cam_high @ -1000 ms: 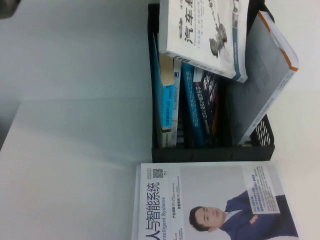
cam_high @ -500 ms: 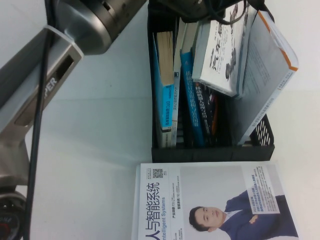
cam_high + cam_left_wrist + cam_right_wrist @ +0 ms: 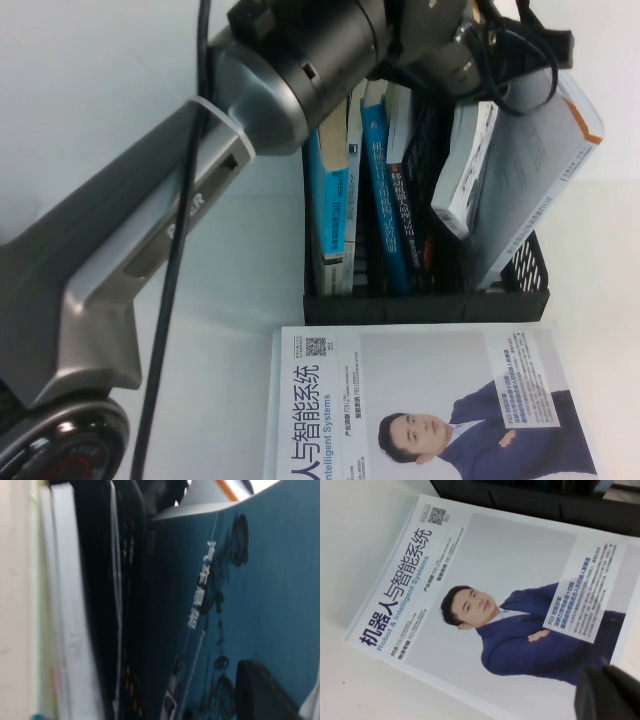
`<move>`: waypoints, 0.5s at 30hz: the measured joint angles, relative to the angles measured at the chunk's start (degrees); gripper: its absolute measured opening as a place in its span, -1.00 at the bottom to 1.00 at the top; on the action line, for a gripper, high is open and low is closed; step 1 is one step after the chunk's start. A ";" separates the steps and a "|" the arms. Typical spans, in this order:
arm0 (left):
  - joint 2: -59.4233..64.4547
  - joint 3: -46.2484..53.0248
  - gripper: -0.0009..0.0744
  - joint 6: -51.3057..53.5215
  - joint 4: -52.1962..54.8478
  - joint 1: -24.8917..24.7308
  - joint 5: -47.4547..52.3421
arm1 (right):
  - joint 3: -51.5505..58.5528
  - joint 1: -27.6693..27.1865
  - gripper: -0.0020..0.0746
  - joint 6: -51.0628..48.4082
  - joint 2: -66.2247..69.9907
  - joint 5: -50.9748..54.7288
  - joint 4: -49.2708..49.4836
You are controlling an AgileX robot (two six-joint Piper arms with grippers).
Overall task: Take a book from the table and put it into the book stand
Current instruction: Place the book on the book shelf
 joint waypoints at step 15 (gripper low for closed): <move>2.98 0.00 -0.68 0.08 1.23 2.71 -3.99 | 2.05 0.00 -0.96 0.60 0.00 0.02 0.00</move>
